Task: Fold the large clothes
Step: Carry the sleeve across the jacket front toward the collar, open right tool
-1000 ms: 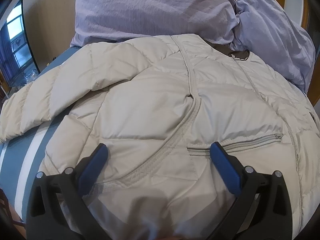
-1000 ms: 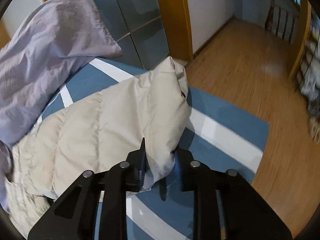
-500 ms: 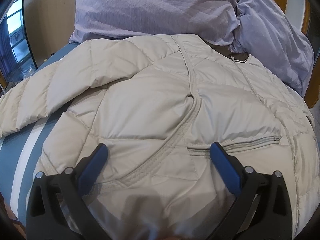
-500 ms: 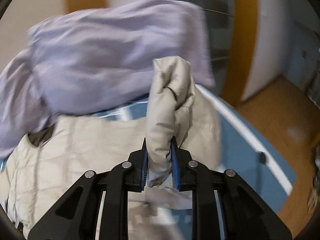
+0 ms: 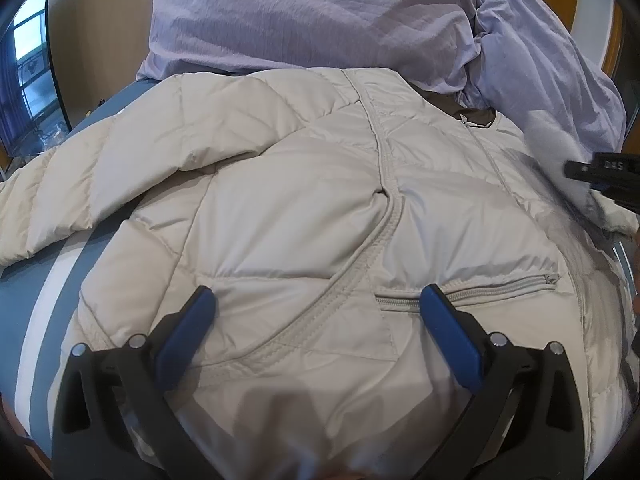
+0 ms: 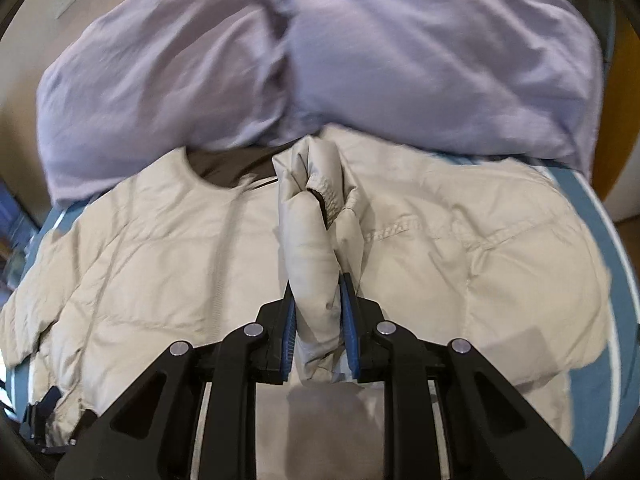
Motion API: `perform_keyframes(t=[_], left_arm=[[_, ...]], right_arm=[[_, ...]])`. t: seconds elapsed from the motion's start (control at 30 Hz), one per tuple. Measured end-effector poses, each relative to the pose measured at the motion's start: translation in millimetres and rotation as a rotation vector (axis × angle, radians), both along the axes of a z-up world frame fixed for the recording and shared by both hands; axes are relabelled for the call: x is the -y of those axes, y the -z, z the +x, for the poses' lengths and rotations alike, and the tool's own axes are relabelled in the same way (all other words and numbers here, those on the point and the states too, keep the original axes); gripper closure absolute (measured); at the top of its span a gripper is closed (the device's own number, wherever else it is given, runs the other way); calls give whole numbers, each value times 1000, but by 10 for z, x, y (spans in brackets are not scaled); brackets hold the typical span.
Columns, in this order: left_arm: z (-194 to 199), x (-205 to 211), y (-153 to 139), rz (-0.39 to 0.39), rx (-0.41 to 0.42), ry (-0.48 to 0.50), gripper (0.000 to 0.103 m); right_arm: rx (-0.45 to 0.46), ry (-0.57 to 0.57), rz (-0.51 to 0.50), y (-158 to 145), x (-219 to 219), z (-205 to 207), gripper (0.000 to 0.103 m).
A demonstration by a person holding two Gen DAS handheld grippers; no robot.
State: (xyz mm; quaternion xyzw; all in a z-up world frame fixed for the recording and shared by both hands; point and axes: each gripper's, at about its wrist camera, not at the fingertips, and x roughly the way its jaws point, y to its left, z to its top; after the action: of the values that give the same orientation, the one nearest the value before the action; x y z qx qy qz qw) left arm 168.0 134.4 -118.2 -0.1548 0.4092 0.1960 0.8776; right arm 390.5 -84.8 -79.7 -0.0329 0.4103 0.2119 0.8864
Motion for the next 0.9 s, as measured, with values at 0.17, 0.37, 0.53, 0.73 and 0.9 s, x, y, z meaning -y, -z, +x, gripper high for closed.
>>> perform_keyframes(t=[0.17,0.37,0.53,0.73,0.9], left_arm=[[-3,-10,-4,-7,4,0,2],[-7,-15,-6,-11,7,1,2],[-11,-19,-5,-13,8,2,2],[-10,-18,-6,-13,8,2,2],[-10,-18,-7,-14,8,2,2]], right_arm=[[-14,-76,4,49,-351,-117,82],[-41,-112,-16,170,-524,-196,81],[-82,-151,40,113,-546,-255,81],[-113,-138,70,108,-609,-261,81],[-150,-145,106,136,-715,-218,64]])
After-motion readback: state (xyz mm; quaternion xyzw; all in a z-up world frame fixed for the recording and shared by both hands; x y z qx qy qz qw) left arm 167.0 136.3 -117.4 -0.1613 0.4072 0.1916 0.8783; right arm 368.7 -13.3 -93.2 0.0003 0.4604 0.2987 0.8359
